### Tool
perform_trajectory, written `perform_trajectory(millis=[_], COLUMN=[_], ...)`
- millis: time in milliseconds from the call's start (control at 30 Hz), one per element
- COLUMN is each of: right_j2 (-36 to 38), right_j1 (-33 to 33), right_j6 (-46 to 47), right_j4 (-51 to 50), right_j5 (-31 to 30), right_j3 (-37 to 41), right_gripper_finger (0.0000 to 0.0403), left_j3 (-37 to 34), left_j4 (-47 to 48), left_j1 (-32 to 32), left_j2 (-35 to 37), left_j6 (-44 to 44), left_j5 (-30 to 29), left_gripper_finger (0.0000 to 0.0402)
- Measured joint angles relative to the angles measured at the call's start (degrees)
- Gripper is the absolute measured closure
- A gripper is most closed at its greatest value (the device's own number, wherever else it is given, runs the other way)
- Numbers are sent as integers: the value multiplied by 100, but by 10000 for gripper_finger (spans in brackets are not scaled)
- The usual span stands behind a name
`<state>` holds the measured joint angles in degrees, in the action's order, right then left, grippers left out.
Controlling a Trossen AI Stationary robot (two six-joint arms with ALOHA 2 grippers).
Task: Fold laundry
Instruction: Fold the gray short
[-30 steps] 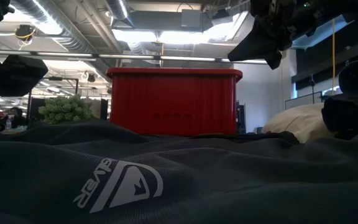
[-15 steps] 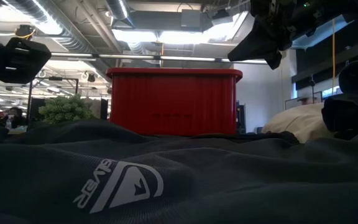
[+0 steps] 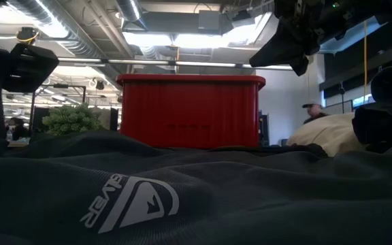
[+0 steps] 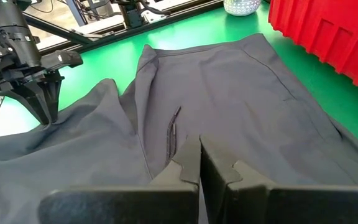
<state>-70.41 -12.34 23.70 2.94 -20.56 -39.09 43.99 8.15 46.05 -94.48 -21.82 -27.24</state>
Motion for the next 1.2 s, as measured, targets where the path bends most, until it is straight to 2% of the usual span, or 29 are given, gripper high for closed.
perform_trajectory(millis=[267, 367, 600, 800, 1200], right_j2=[0, -2, -127, -670, -1877], right_j1=[-2, -6, -148, -602, -1321], right_j6=[-1, -102, -555, -854, -1005], right_j4=[148, 384, 955, 1043, 664], right_j5=[41, 383, 1070, 1121, 1358], right_j3=[2, 2, 2, -141, -1038], right_gripper_finger=[403, 403, 403, 403, 403], left_j3=[0, 1, 2, 2, 2], left_j4=[2, 2, 41, 77, 296], left_j1=[-82, -80, -82, -82, -82], left_j2=[0, 0, 0, 0, 0], left_j6=[142, 150, 151, 149, 93], left_j5=[3, 16, 132, 145, 295], left_gripper_finger=[330, 336, 391, 399, 401])
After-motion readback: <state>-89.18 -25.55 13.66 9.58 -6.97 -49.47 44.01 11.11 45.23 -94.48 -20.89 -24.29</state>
